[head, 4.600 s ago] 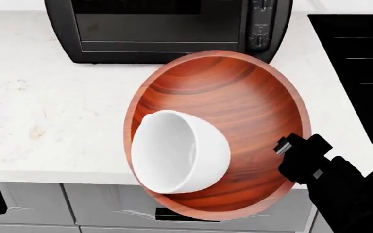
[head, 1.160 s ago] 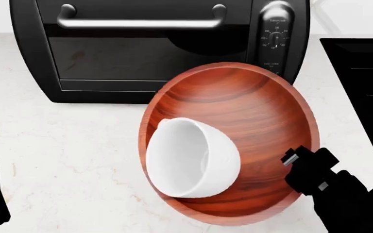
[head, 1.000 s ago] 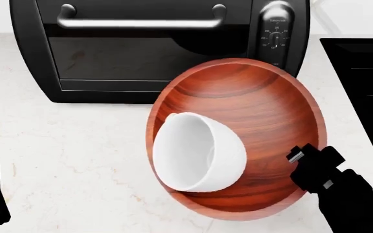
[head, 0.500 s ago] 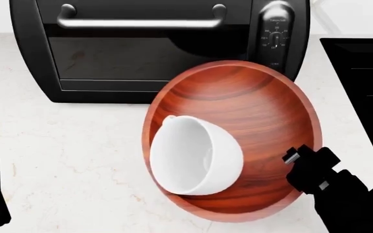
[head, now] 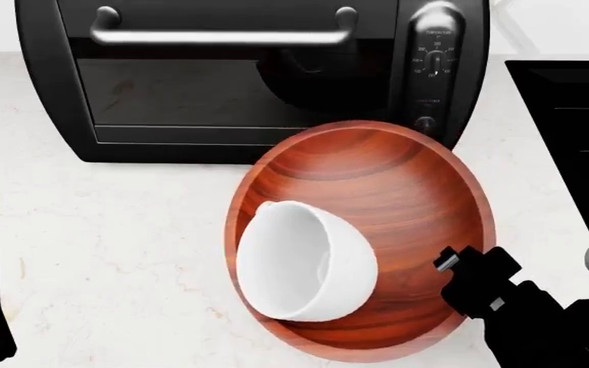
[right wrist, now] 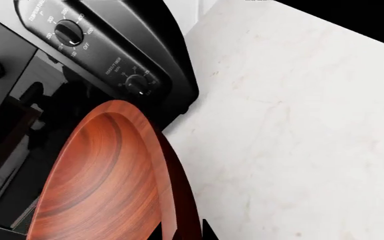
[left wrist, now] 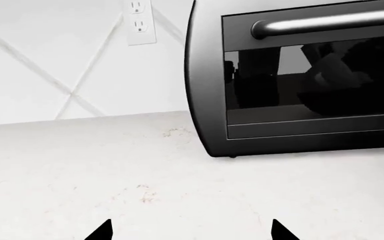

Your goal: Place the cup inside the bowl on the dining table and move the bowl to any counter.

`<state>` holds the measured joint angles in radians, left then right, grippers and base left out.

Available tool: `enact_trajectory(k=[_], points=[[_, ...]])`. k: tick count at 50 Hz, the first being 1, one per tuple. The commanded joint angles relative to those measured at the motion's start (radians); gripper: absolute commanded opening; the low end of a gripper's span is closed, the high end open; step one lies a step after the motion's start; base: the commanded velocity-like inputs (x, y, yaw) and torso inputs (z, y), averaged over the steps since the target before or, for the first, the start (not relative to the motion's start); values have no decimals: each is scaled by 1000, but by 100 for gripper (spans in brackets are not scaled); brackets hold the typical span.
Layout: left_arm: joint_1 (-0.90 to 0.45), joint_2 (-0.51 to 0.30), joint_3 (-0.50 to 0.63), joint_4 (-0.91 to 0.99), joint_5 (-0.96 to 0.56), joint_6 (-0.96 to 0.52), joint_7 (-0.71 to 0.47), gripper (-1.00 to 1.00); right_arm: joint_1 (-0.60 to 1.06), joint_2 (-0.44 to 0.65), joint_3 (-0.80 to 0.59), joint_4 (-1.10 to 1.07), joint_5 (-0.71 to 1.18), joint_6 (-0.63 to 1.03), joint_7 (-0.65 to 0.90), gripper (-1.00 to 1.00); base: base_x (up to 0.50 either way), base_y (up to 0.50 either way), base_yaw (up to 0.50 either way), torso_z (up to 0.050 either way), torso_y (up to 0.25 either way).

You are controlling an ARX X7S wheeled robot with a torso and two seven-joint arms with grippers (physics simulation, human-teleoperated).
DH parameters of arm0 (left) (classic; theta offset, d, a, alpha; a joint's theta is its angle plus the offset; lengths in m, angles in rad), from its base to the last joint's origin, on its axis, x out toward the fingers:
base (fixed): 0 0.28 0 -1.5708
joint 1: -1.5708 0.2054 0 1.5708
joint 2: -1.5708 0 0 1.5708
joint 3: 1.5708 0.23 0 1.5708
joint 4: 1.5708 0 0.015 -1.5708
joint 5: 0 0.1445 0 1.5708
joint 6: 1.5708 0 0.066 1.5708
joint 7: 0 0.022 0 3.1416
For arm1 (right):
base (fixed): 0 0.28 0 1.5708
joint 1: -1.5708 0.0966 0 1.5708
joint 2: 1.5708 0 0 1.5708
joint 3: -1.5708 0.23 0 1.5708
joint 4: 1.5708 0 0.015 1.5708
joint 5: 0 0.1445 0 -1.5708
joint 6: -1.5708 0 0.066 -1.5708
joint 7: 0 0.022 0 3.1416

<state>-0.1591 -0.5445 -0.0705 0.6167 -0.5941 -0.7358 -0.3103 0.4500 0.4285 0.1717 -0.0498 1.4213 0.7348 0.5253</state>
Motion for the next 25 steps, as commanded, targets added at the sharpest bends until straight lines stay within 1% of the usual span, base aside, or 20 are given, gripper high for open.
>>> enact_trajectory(k=[1, 3, 4, 25], points=[[14, -2, -10, 1, -1, 26, 13, 100, 4, 1, 14, -8, 10, -10, -18, -100, 0, 0, 0, 0, 0], [8, 2, -2, -1, 3, 24, 9, 100, 2, 1, 14, -8, 11, -10, -14, -100, 0, 0, 0, 0, 0], [11, -1, -6, 1, 0, 24, 10, 100, 1, 2, 14, -10, 13, -9, -13, 100, 0, 0, 0, 0, 0], [10, -2, -2, -1, -3, 28, 9, 100, 2, 12, 26, -37, 29, -15, 8, 100, 0, 0, 0, 0, 0]])
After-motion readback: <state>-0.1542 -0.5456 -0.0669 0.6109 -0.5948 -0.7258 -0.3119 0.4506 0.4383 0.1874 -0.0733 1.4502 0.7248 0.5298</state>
